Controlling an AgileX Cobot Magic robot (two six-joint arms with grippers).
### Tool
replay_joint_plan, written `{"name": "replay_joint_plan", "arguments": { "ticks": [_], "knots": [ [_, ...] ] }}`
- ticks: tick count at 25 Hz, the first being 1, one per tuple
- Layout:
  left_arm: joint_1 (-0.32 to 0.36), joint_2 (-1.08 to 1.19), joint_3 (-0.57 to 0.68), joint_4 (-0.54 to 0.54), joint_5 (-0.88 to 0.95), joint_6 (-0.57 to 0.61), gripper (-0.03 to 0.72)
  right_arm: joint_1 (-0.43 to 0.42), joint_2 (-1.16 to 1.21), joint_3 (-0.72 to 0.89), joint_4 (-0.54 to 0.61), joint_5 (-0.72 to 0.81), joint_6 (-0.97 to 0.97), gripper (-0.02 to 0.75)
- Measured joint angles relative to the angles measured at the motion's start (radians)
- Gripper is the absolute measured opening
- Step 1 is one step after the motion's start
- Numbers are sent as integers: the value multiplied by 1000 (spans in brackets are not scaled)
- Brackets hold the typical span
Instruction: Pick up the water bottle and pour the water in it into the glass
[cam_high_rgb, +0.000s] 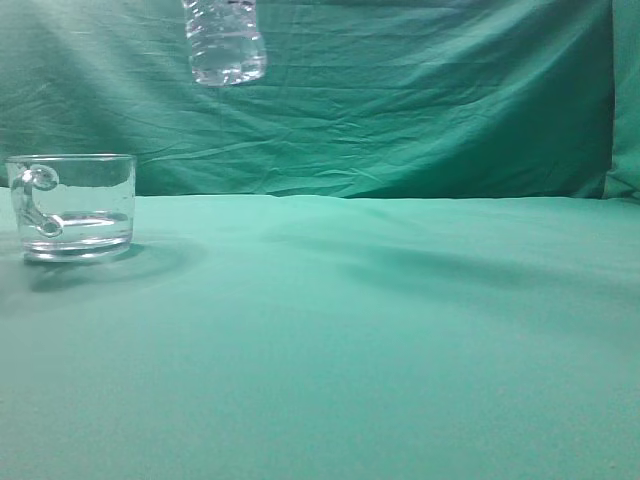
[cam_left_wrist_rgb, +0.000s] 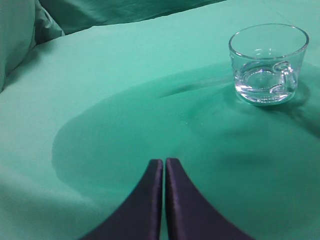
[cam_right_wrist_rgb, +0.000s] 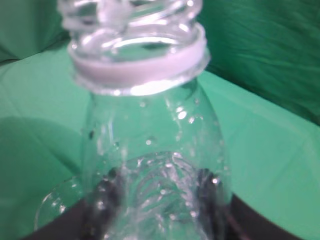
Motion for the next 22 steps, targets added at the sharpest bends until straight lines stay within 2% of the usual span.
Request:
{"name": "replay_joint_plan", "arguments": {
  "ticks": [3, 5, 6, 7, 13, 18, 22],
  "knots": [
    [0, 0, 0, 0, 0, 0, 0, -75, -130, 157, -12, -59, 47, 292],
    [0, 0, 0, 0, 0, 0, 0, -101, -166, 192, -13, -62, 51, 292],
    [0, 0, 0, 0, 0, 0, 0, -135, -201, 252, -15, -65, 51, 292],
    [0, 0, 0, 0, 0, 0, 0, -205, -281, 339, -15, -65, 53, 292],
    [0, 0, 0, 0, 0, 0, 0, -364, -439, 545, -15, -59, 12, 292],
    [0, 0, 0, 0, 0, 0, 0, -397, -462, 648, -15, -40, -59, 292],
    [0, 0, 0, 0, 0, 0, 0, -401, -462, 678, -15, 34, -75, 292]
  ]
}}
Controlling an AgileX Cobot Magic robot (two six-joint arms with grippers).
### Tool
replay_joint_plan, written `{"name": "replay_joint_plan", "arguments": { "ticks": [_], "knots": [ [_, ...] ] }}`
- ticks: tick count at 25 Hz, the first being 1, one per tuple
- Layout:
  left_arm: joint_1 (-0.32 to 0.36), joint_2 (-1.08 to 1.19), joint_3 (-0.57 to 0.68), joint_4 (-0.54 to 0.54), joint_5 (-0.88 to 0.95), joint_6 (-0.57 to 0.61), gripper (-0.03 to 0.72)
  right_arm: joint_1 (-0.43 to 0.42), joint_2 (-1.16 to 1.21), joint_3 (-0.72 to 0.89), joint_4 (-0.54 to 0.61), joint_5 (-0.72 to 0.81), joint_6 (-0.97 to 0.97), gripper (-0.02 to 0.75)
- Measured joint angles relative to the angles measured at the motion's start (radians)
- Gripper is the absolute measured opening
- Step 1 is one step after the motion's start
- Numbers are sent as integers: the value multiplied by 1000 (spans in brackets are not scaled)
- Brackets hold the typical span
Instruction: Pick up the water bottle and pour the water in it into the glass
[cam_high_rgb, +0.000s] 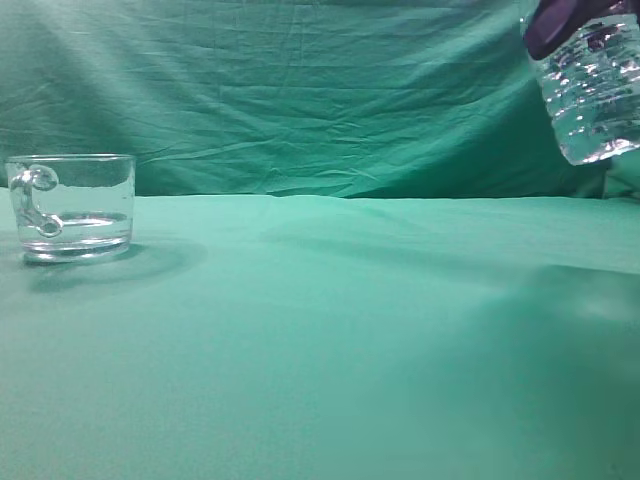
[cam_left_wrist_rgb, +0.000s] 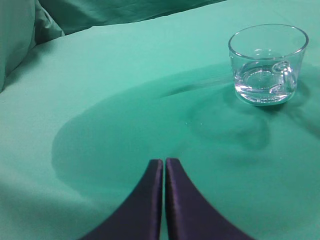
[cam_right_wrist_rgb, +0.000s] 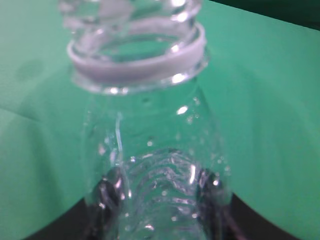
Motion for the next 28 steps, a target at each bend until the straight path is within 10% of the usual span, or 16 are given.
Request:
{"name": "replay_joint_plan", "arguments": {
  "ticks": [20, 28],
  "knots": [
    [0, 0, 0, 0, 0, 0, 0, -2, 302, -191, 12, -113, -71, 292],
    [0, 0, 0, 0, 0, 0, 0, -2, 389, -219, 334, -237, -460, 292]
  ]
}}
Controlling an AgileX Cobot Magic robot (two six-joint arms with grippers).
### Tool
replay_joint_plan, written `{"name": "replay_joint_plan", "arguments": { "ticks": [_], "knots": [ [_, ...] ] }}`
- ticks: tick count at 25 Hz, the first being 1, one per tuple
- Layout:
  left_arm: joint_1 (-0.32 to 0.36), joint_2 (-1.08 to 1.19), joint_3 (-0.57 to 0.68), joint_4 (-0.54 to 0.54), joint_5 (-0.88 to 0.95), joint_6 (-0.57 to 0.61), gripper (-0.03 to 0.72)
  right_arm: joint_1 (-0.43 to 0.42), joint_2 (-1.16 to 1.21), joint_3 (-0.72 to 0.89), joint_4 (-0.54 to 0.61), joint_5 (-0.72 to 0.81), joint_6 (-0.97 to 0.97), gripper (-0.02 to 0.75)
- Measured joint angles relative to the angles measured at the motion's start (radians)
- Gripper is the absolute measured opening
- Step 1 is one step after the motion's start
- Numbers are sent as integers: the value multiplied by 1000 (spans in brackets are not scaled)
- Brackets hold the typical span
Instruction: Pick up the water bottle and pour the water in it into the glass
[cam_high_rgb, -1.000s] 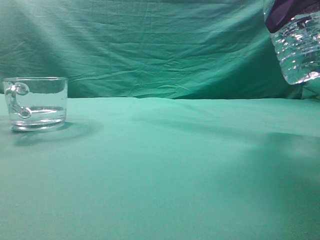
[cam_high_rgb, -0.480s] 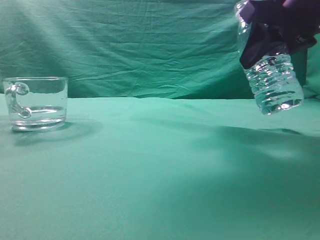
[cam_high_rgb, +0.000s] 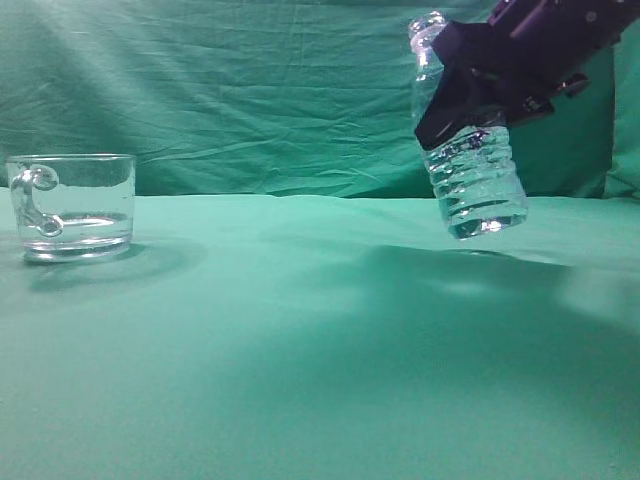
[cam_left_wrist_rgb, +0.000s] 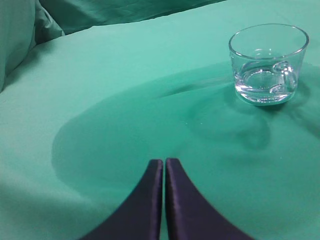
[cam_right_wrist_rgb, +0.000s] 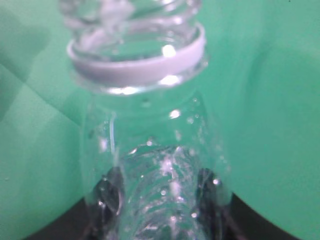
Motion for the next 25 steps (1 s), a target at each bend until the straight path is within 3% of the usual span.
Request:
{"name": "replay_joint_plan", "arguments": {
  "ticks": [4, 25],
  "knots": [
    [0, 0, 0, 0, 0, 0, 0, 0, 15, -2, 91, 2, -109, 292],
    [0, 0, 0, 0, 0, 0, 0, 0, 38, 25, 127, -62, -132, 292]
  ]
}}
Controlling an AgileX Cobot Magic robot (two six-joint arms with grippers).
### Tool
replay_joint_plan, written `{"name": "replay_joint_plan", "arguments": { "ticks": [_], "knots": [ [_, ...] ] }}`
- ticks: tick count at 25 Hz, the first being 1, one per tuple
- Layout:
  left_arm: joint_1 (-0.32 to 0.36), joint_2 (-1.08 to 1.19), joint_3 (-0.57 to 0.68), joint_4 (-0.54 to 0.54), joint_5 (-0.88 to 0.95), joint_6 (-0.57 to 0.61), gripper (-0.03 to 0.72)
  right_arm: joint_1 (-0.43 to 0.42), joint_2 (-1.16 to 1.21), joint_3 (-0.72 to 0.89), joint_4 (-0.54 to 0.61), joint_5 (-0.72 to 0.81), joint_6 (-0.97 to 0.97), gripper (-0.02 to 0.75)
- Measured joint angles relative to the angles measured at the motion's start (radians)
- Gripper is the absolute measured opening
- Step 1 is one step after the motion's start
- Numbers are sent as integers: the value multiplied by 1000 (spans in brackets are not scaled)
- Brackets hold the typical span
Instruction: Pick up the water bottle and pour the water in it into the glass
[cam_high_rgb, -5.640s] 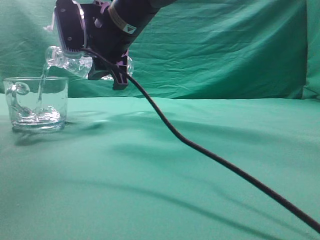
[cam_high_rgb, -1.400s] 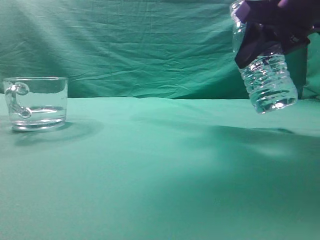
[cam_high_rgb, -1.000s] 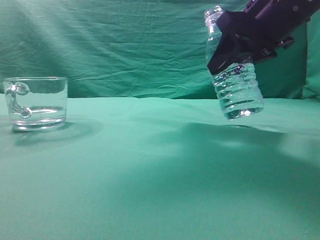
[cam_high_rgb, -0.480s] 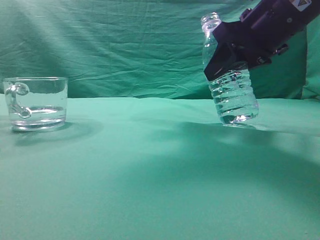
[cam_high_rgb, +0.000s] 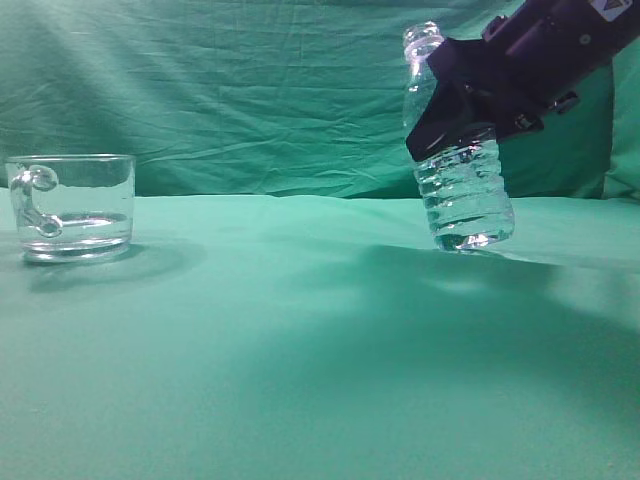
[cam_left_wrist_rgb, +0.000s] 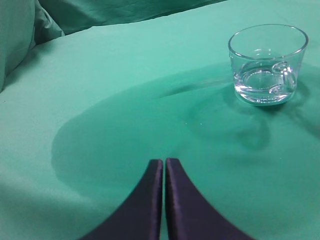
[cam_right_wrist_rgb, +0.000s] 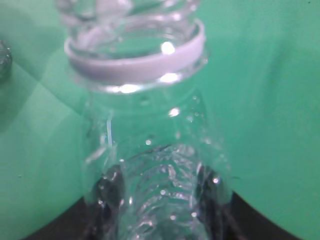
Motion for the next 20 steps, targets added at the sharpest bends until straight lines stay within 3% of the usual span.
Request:
{"name": "replay_joint_plan", "arguments": {
  "ticks": [9, 20],
  "knots": [
    [0, 0, 0, 0, 0, 0, 0, 0, -26, 83, 60, -78, -56, 292],
    [0, 0, 0, 0, 0, 0, 0, 0, -19, 100, 367, -52, -437, 292]
  ]
}}
